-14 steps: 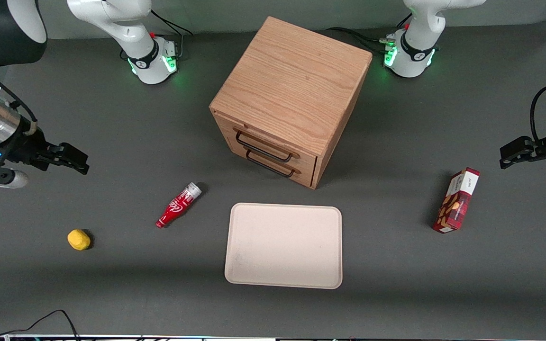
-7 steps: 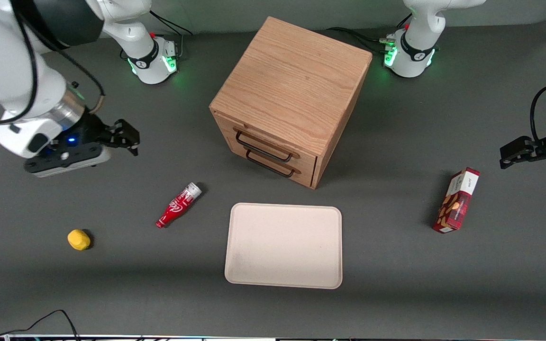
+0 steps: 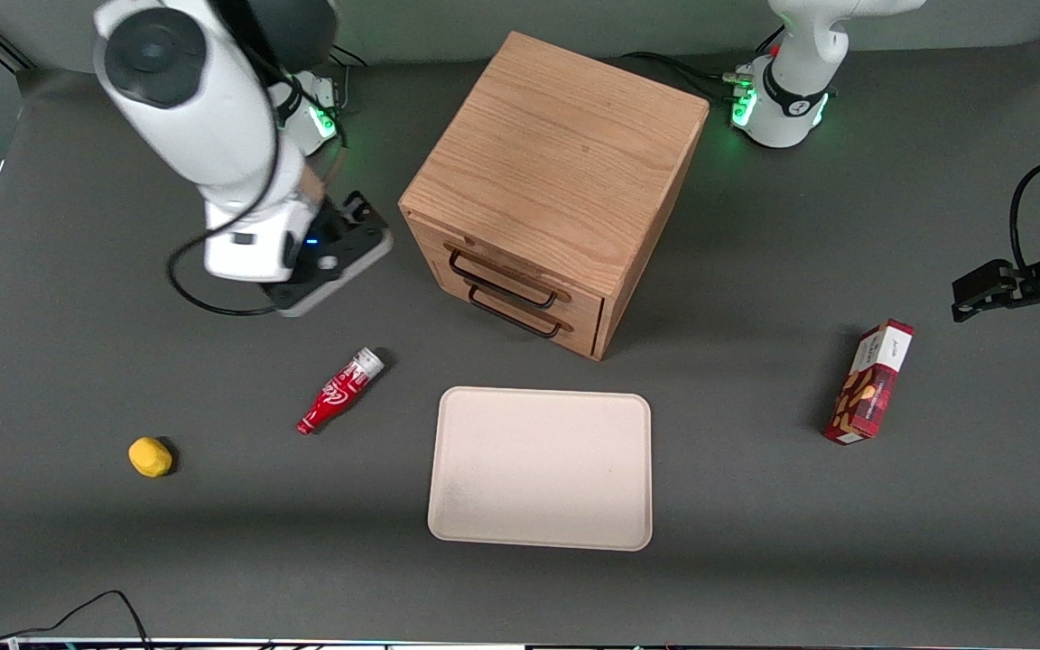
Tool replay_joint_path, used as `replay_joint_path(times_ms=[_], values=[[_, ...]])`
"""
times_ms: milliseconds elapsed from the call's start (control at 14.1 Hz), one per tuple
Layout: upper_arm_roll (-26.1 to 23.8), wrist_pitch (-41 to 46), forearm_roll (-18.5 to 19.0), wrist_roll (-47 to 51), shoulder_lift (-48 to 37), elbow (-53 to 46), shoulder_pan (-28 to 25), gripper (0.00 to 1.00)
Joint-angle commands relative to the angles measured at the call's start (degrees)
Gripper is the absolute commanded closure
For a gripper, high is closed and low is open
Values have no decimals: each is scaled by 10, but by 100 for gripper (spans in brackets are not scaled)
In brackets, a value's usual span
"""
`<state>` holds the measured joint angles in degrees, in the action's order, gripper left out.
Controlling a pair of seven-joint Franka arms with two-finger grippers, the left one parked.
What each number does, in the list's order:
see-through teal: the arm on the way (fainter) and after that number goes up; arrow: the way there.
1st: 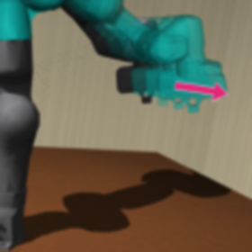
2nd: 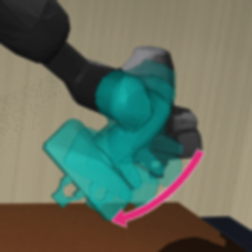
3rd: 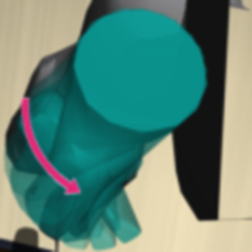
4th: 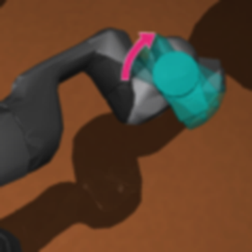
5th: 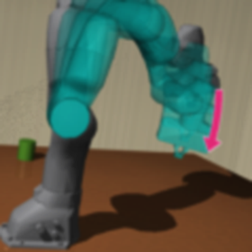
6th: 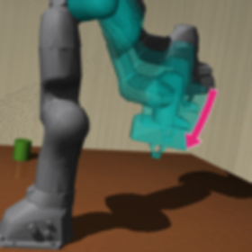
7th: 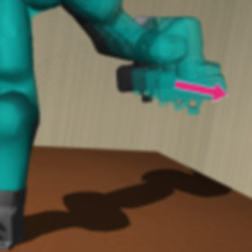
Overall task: Open upper drawer
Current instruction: 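Move the right gripper to the upper drawer's black handle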
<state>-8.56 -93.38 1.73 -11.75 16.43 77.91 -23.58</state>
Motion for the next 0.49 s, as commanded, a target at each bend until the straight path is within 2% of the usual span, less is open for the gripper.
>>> replay_joint_path(times_ms=[0, 212, 424], values=[[-21, 2, -23, -79, 73, -71, -4, 0], [-37, -50, -44, -114, 104, -72, -5, 0], [-69, -85, -45, -117, 129, -68, -5, 0]])
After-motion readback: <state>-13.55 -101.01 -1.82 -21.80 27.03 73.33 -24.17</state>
